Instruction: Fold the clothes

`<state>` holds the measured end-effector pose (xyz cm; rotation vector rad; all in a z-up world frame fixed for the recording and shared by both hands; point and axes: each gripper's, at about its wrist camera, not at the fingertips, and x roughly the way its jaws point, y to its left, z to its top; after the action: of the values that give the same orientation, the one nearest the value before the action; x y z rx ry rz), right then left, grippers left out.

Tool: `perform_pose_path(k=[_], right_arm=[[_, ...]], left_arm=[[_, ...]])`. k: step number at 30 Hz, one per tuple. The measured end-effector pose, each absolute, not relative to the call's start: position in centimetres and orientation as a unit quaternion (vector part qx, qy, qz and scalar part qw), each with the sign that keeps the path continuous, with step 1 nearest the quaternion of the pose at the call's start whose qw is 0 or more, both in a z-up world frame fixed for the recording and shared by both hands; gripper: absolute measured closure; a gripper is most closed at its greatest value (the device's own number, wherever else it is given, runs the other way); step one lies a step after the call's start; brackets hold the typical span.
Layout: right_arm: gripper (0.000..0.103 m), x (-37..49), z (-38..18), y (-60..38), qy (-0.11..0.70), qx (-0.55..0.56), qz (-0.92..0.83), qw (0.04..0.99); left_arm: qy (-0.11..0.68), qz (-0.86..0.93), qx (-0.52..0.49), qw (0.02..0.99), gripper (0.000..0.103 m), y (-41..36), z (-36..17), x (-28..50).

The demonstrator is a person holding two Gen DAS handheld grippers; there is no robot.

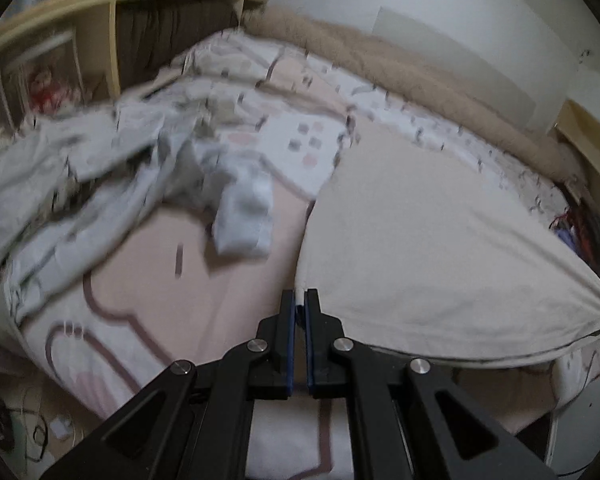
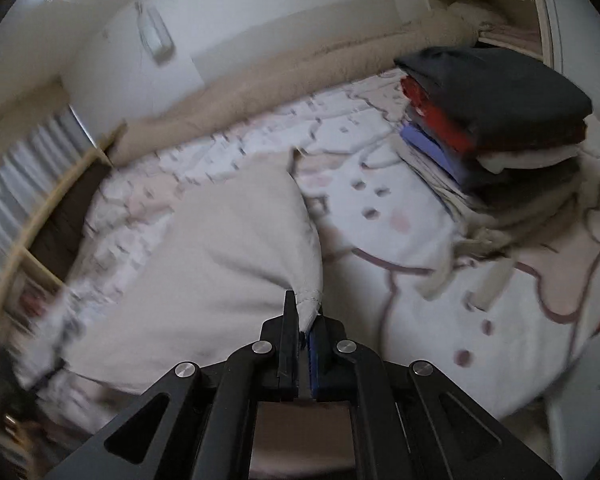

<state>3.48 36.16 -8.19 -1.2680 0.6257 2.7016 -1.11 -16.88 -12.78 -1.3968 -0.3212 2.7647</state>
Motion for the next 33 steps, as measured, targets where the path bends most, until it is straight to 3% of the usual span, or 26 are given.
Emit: perform_pose_path(k=[1, 7, 12, 14, 16, 18, 21, 25, 26, 27, 28, 33], right_arm=[[0.099, 3.7, -7.8, 36.0, 0.191, -0.416, 0.888, 0.05], [0.099, 3.8, -20.5, 39.2, 0.239, -0.542, 0.799, 0.104], [0.099, 3.7, -20.6, 38.5, 0.204, -0.539, 0.81, 0.109], [0.099, 3.7, -20.8, 38.7, 0.203, -0.541, 0.809, 0.107], [0.099, 3.8, -20.9, 38.8, 0.209, -0.542, 0.807, 0.106], [0.099, 3.9, -20.9, 39.0, 0.214, -0.541, 0.807, 0.106], [0.099, 4.1, -20.7, 38.7, 0.213, -0.54, 0.807, 0.108], [0.099, 4.2, -20.7, 38.7, 0.213, -0.541, 0.806, 0.108], [0.099, 4.2, -20.6, 38.7, 0.214, -0.541, 0.806, 0.109], [0.099, 4.2, -20.6, 38.7, 0.215, -0.54, 0.807, 0.109], [0.099, 4.2, -20.6, 38.7, 0.216, -0.539, 0.807, 0.109], [0.099, 4.2, -18.8, 38.3, 0.196, -0.519, 0.825, 0.11]], left_arm=[[-0.108, 0.88, -0.462, 0.013, 0.098, -17.1, -13.9, -0.9], [-0.107, 0.85, -0.516, 0.009, 0.098, -16.6, -19.8, -0.3], [-0.119, 0.853, -0.508, 0.022, 0.097, -17.1, -19.7, 0.2], [-0.127, 0.853, -0.506, 0.018, 0.091, -17.6, -19.5, 0.3], [-0.136, 0.854, -0.501, 0.015, 0.069, -17.8, -19.4, 0.3], [-0.146, 0.852, -0.503, 0.021, 0.057, -17.7, -19.3, 0.3], [-0.124, 0.848, -0.515, 0.024, 0.055, -16.7, -19.4, -0.1], [-0.084, 0.844, -0.53, 0.014, 0.06, -15.1, -19.9, -0.8], [-0.091, 0.841, -0.532, 0.022, 0.069, -15.0, -19.8, -0.8], [-0.102, 0.838, -0.535, 0.033, 0.093, -15.0, -19.8, -0.9], [-0.127, 0.83, -0.54, 0.048, 0.098, -15.2, -19.8, -1.0], [-0.236, 0.823, -0.511, 0.08, 0.099, -17.1, -17.9, -0.6]])
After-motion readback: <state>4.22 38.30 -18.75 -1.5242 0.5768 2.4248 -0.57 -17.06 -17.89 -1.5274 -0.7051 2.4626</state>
